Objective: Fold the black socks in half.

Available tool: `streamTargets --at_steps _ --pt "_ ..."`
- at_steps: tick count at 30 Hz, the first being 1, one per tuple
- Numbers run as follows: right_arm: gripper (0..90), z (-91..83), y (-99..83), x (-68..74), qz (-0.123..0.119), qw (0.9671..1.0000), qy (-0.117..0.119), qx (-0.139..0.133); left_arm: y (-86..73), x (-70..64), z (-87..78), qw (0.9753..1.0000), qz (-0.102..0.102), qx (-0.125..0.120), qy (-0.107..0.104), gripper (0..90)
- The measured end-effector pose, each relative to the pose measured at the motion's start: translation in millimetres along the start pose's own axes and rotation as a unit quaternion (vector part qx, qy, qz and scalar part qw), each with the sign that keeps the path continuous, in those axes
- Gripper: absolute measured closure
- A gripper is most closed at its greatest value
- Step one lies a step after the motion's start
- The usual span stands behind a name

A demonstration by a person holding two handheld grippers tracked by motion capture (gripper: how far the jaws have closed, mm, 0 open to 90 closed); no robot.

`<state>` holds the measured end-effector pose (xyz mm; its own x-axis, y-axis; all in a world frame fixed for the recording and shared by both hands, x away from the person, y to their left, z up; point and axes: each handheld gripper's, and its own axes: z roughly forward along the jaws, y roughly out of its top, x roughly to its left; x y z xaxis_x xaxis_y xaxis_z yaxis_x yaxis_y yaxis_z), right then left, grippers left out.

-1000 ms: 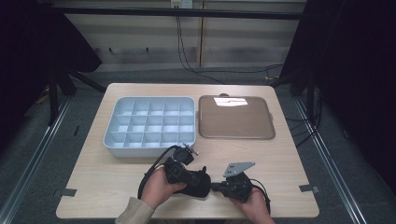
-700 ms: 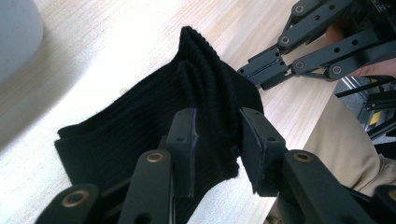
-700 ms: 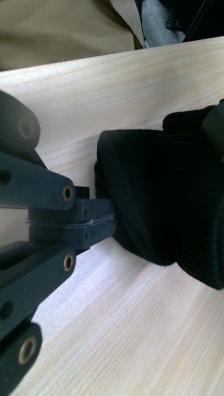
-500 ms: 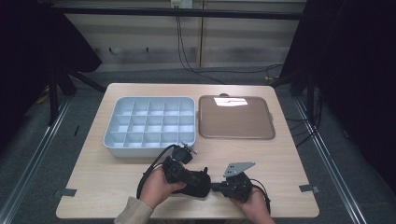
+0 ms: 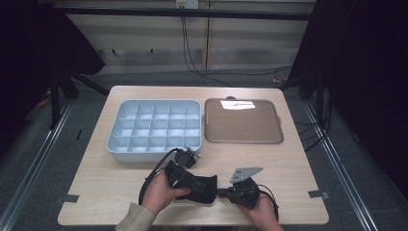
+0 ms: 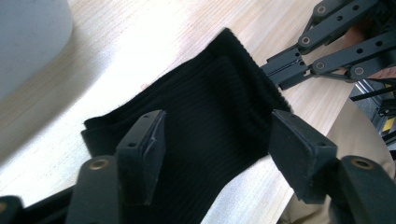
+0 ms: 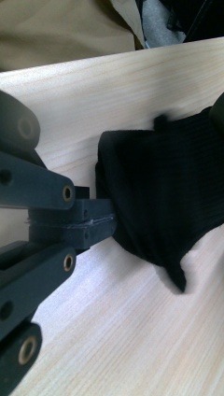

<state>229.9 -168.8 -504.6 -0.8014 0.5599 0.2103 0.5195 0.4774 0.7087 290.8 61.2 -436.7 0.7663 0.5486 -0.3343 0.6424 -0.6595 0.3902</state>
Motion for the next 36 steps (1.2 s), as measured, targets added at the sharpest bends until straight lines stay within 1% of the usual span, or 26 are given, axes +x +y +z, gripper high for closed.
streamTargets --at_steps 1,3,6,7,8,16,18,19,20,23,30,36 --pt "89.6 0.0 0.0 -0.1 0.000 1.0000 0.000 0.000 -0.3 0.9 -0.1 1.0000 0.000 0.001 -0.002 34.0" --pt "89.6 0.1 0.0 -0.1 0.001 1.0000 0.002 -0.001 -1.3 1.0 -1.0 1.0000 -0.006 -0.004 0.002 33.1" --pt "89.7 0.0 0.1 0.0 0.000 1.0000 0.000 0.000 -2.5 3.6 -3.9 1.0000 -0.006 -0.004 0.004 32.6" --pt "89.6 0.0 0.0 0.0 0.001 1.0000 0.000 0.000 -3.2 4.0 -4.4 0.9999 -0.010 -0.006 0.005 32.2" --pt "89.6 0.0 0.0 0.0 0.001 1.0000 0.000 0.000 -3.9 5.2 -5.8 0.9999 -0.009 -0.006 0.006 32.1" --pt "89.8 0.2 0.0 0.0 0.001 1.0000 0.001 -0.001 -9.2 12.7 -13.4 0.9996 -0.020 -0.015 0.015 32.0" --pt "89.8 0.3 0.0 0.0 0.000 1.0000 0.001 -0.001 -10.7 14.8 -14.9 0.9996 -0.019 -0.014 0.016 32.0" --pt "89.8 0.3 0.0 0.0 0.000 1.0000 0.001 -0.001 -11.7 15.4 -15.3 0.9995 -0.024 -0.015 0.016 32.1" --pt "89.8 0.3 0.0 -0.1 0.000 1.0000 0.001 -0.001 -12.5 16.8 -15.9 0.9995 -0.021 -0.015 0.017 32.0" --pt "89.8 0.4 0.0 0.0 0.000 1.0000 0.001 -0.001 -15.4 20.2 -17.3 0.9993 -0.028 -0.017 0.020 32.0" --pt "89.7 0.3 0.1 0.3 -0.001 1.0000 0.000 0.000 -21.9 26.5 -20.1 0.9988 -0.037 -0.017 0.028 32.4" --pt "89.7 0.4 0.1 0.3 -0.001 1.0000 0.000 0.000 -27.9 31.9 -20.6 0.9984 -0.045 -0.013 0.029 32.9"
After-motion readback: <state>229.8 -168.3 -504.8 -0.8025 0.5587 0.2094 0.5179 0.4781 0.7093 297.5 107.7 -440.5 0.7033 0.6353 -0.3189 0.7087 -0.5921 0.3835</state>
